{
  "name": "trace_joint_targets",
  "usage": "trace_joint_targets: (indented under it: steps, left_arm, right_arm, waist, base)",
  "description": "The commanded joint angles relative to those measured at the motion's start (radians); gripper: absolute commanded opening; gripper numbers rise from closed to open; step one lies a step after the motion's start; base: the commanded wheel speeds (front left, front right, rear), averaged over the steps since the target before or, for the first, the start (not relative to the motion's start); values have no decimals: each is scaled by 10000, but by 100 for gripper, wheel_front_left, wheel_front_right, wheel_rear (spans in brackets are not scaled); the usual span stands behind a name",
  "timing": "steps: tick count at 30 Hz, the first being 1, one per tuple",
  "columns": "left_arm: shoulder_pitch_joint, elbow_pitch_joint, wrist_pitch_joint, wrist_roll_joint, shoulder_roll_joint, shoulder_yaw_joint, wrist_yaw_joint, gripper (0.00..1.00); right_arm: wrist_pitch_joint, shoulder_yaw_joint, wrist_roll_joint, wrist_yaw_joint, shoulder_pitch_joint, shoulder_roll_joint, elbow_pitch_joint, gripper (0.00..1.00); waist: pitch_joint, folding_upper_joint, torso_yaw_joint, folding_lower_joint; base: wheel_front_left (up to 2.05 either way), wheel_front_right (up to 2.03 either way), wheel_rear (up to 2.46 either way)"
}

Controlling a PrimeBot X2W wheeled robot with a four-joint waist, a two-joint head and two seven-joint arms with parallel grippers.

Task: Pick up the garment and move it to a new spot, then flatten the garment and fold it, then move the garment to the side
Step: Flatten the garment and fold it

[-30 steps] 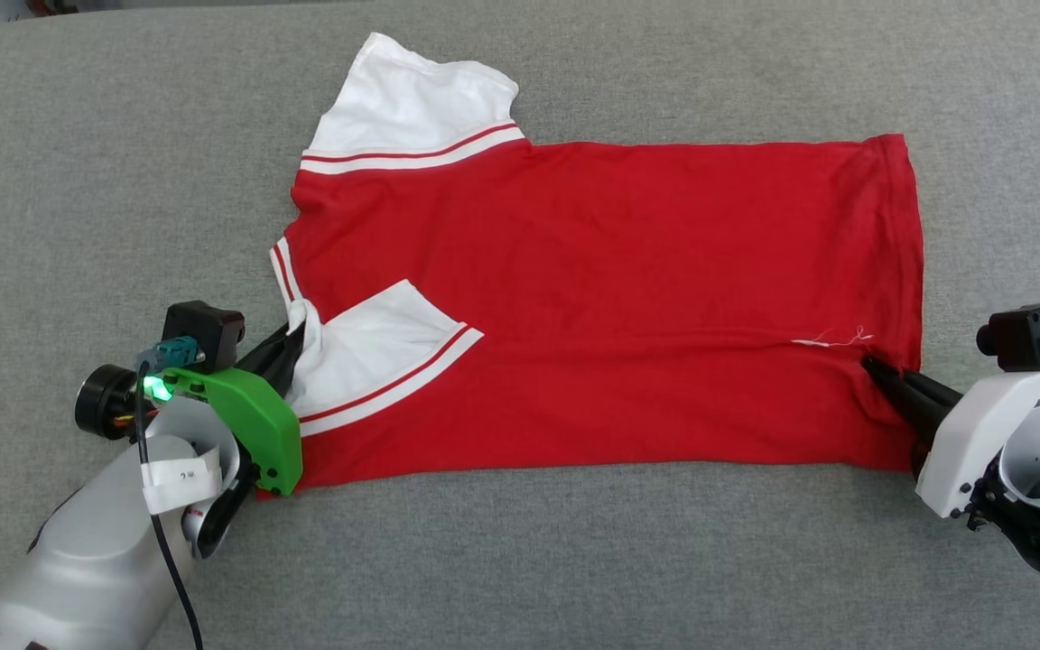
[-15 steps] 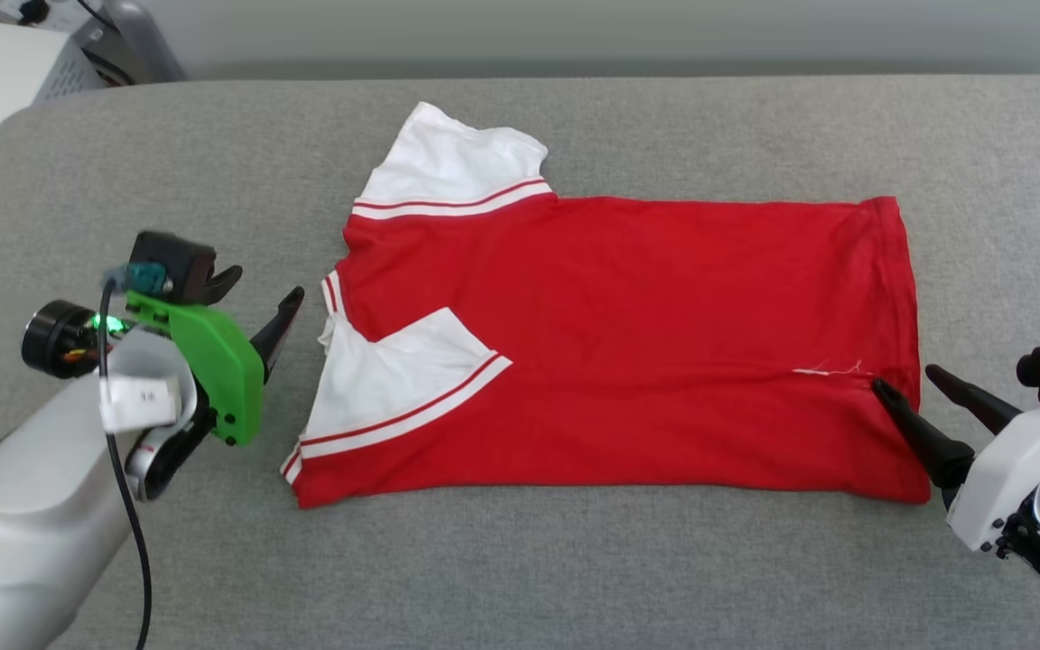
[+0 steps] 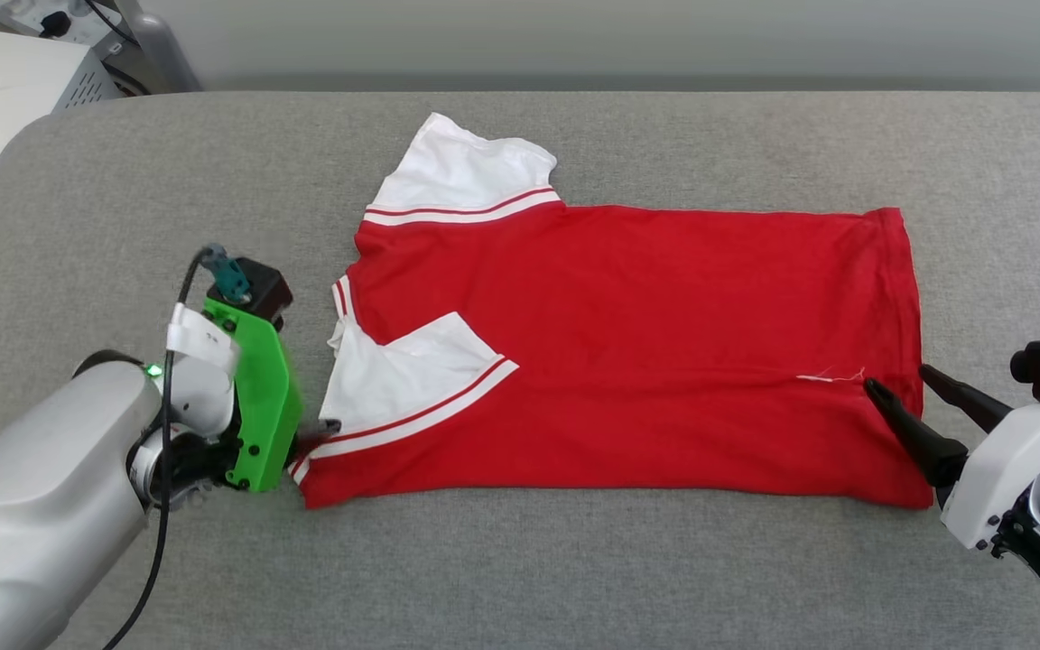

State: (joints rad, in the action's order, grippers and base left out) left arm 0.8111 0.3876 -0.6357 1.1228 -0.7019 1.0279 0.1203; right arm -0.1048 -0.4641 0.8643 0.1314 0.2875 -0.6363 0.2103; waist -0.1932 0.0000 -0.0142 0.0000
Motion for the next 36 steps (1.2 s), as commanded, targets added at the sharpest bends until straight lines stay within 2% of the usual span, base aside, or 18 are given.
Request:
trace_joint_targets:
  steps: [1, 16, 17, 18, 23, 26, 31, 36]
  left_arm:
    - [-10, 32, -163, 207, -57, 92, 38, 100]
    - [-1183, 1384, -56, 272, 495, 762, -3, 100]
    - [-1223, 1459, 59, 295, 555, 745, 6, 17]
    - [-1244, 1517, 156, 297, 596, 736, 13, 0]
    - [-1174, 1411, 1173, 169, 556, 490, 51, 0]
    - [-1155, 1036, 1693, 82, 311, 352, 67, 0]
    - [-1259, 214, 2360, -84, -175, 179, 29, 0]
    - [-1443, -764, 2666, -289, -578, 109, -321, 0]
  right_arm:
    - [-72, 48, -105, -7, -132, 64, -80, 100]
    - [-374, 213, -273, -7, 64, 312, -280, 100]
    - [-363, 253, -315, -7, 98, 307, -303, 100]
    - [-344, 296, -371, -7, 127, 299, -316, 100]
    - [-686, 304, -758, -7, 443, 113, -502, 100]
    - [-1123, 419, -923, -7, 703, -172, -718, 100]
    - [-2685, 343, -927, -7, 988, -900, -1171, 100]
    - [-4684, 405, -482, -7, 945, -1272, -1193, 100]
  waist:
    - [-57, 0, 73, 0]
    - [-549, 0, 455, 0]
    - [-549, 0, 453, 0]
    - [-537, 0, 450, 0]
    - [-288, 0, 473, 0]
    - [-91, 0, 475, 0]
    - [117, 0, 429, 0]
    - [71, 0, 338, 0]
  base:
    - [0, 0, 0]
    - [0, 0, 0]
    - [0, 0, 0]
    - [0, 0, 0]
    - [0, 0, 0]
    - [0, 0, 0]
    - [0, 0, 0]
    - [0, 0, 0]
